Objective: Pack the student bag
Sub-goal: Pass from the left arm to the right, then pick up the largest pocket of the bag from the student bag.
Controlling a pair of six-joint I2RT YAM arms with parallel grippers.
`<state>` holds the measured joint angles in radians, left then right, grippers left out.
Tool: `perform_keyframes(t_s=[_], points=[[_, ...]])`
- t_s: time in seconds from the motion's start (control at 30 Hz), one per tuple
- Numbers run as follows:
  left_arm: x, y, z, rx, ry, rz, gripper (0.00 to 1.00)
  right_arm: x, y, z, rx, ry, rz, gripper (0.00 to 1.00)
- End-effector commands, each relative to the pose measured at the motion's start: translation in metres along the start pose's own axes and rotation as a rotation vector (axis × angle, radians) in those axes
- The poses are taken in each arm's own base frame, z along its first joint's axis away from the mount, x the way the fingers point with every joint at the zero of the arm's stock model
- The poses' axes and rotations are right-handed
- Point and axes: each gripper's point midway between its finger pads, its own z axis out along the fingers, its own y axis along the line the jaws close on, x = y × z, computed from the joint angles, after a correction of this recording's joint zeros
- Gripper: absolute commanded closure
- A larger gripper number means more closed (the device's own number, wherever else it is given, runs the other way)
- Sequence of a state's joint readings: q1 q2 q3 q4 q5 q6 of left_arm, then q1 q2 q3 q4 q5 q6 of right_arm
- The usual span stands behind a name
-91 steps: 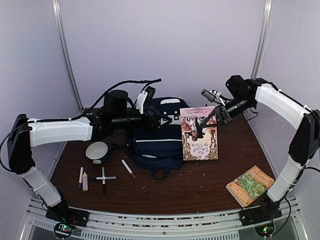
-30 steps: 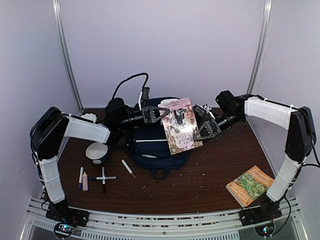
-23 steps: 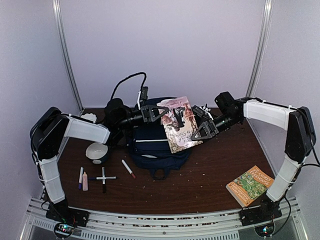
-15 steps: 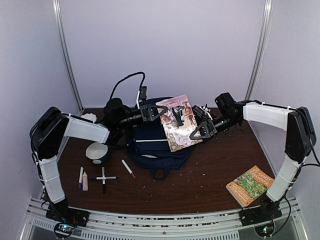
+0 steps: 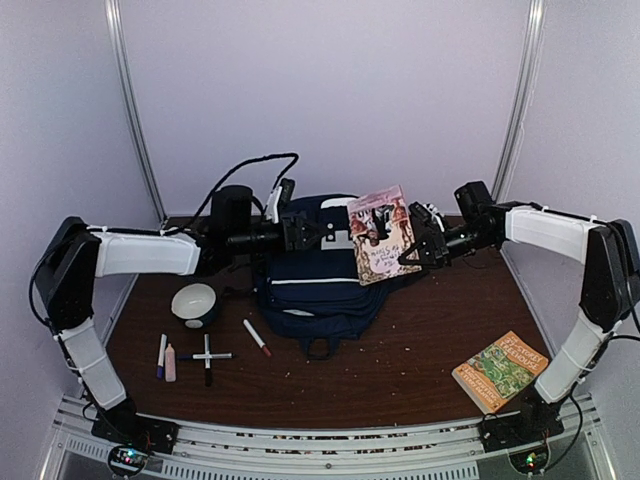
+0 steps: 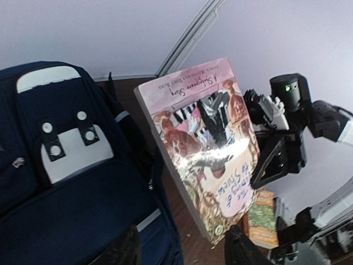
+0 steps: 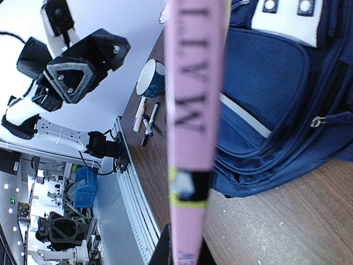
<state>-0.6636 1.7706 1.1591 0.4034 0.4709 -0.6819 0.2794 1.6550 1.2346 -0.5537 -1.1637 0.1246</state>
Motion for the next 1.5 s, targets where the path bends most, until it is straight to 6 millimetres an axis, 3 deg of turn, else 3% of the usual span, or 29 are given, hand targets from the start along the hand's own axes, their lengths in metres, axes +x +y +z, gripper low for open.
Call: perform_keyframes(t_s=[0.0, 0.1, 0.27, 0.3, 0.47, 0.63, 0.73, 0.93, 1.17, 1.3, 1.47], points=[[0.002, 0.013, -0.03, -0.214, 0.158, 0.332, 0.46, 0.0, -0.007, -0.021, 0.04, -0.032, 0.009, 1.0], [0.02, 0.016, -0.04, -0.261, 0.31, 0.486, 0.47, 0.004, -0.011, -0.028, 0.059, -0.036, -0.005, 1.0], [0.087, 0.001, -0.047, -0.183, 0.624, 0.798, 0.48, 0.01, -0.012, -0.036, 0.083, -0.037, -0.022, 1.0], [0.102, 0.004, -0.051, -0.191, 0.703, 0.819, 0.48, 0.01, -0.011, -0.037, 0.082, -0.046, -0.021, 1.0], [0.134, 0.022, -0.053, -0.223, 0.93, 0.868, 0.56, 0.009, -0.011, -0.039, 0.07, -0.07, -0.02, 1.0], [0.147, 0.022, -0.047, -0.216, 0.966, 0.936, 0.58, 0.01, -0.012, -0.039, 0.067, -0.086, -0.018, 1.0], [0.155, 0.034, -0.044, -0.281, 1.015, 1.003, 0.58, 0.009, -0.01, -0.041, 0.063, -0.097, -0.03, 1.0], [0.146, 0.057, -0.03, -0.453, 1.009, 1.091, 0.69, 0.01, -0.008, -0.041, 0.051, -0.102, -0.028, 1.0], [0.14, 0.043, -0.015, -0.413, 0.954, 1.126, 0.73, 0.011, -0.009, -0.041, 0.047, -0.12, -0.021, 1.0], [0.133, 0.037, -0.009, -0.41, 0.908, 1.136, 0.63, 0.01, -0.009, -0.043, 0.045, -0.125, -0.022, 1.0], [0.129, 0.026, -0.007, -0.364, 0.859, 1.149, 0.63, 0.01, -0.01, -0.044, 0.044, -0.13, -0.016, 1.0]])
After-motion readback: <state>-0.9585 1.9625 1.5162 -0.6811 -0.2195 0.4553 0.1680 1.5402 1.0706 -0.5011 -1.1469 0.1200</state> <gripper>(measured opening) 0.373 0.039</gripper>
